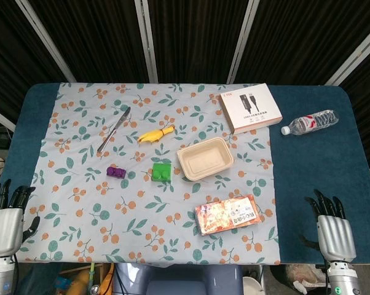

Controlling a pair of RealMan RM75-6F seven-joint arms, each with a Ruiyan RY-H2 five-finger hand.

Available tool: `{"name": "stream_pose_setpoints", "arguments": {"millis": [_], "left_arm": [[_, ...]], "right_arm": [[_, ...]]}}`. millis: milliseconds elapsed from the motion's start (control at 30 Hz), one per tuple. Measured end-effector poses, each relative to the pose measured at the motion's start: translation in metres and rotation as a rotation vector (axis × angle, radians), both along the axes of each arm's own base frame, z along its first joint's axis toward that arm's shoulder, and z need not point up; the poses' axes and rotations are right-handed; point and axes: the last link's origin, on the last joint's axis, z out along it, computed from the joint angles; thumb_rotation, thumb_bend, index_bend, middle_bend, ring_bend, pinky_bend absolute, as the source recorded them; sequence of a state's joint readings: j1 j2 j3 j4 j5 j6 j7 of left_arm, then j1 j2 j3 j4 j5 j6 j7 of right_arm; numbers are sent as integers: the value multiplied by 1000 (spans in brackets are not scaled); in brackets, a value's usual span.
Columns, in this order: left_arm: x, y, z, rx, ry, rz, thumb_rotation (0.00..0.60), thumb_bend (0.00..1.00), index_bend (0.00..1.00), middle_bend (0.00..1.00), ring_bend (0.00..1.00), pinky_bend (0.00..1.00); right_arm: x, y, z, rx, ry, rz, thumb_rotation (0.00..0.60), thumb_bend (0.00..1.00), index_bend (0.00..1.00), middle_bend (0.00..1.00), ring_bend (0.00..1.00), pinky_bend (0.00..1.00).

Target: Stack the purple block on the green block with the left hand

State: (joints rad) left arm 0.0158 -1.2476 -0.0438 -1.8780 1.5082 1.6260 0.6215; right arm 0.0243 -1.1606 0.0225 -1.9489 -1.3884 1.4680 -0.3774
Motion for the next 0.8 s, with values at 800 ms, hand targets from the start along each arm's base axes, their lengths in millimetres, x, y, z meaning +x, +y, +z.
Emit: {"name": "stream_pose_setpoints", "arguments": {"millis": [800], "left_arm": [[-17, 4, 7, 15, -25, 64, 600, 304, 232, 224, 0, 6]], "right_arm": [[1, -2, -1, -1, 9, -8, 600, 150, 208, 97, 132, 0]]}}
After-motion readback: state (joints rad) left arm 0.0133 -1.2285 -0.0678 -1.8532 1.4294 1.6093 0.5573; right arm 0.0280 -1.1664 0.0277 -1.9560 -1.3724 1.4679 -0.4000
